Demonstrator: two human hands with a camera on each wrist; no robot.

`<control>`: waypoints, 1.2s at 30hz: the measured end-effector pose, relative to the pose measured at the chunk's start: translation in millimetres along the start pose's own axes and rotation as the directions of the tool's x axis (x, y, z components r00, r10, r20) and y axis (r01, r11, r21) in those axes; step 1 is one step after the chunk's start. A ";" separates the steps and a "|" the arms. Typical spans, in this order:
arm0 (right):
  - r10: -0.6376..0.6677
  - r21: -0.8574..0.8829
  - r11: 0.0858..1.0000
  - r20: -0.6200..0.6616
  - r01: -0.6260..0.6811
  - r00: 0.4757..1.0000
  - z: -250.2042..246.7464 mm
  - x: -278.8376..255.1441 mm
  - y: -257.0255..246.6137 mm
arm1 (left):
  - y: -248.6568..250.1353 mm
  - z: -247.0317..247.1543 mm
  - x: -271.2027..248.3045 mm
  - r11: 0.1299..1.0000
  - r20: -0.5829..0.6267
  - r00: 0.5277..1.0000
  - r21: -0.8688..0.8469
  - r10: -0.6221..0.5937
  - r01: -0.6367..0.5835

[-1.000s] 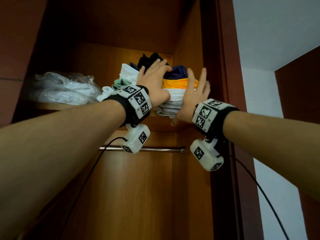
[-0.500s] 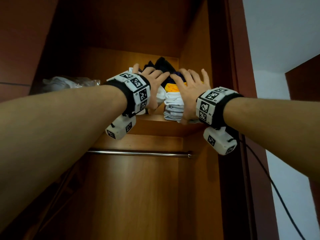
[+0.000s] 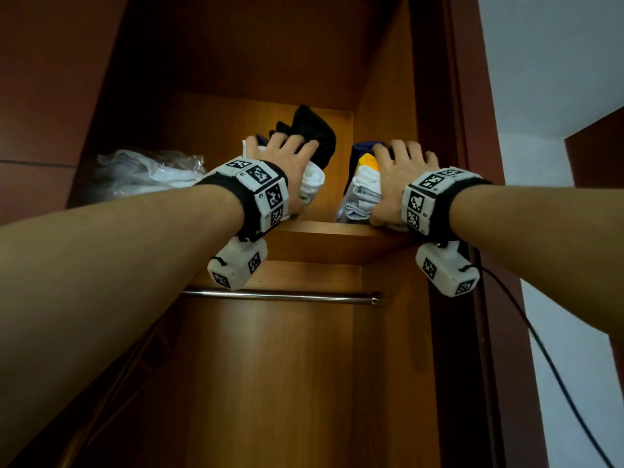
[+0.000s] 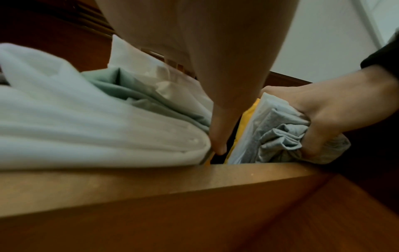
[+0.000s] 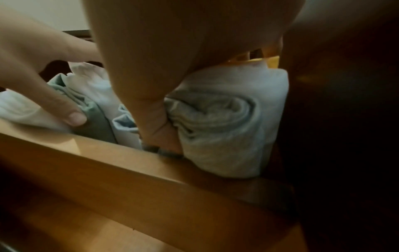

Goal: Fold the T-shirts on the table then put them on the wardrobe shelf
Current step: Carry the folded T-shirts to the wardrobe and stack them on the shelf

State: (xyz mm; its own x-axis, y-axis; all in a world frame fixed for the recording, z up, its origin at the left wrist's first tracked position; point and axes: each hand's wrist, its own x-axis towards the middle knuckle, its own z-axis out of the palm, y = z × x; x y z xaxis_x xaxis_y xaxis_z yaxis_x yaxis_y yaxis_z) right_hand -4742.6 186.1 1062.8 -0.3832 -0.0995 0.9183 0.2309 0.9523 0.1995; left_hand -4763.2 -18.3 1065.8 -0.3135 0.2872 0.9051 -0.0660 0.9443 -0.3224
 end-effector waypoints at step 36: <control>0.136 0.797 0.555 0.197 -0.240 0.971 -31.2 11.2 -64.8 | 2.0 -4.5 -12.7 0.995 0.043 0.999 -0.095 -0.014 0.018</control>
State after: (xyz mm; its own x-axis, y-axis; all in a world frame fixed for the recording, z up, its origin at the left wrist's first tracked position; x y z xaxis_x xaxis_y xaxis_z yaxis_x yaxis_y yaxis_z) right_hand -4734.0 114.3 1070.8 -0.5166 0.0902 0.8515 -0.4927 0.7820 -0.3817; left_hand -4755.1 -19.3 1054.9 -0.3527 0.2665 0.8970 0.0184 0.9604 -0.2781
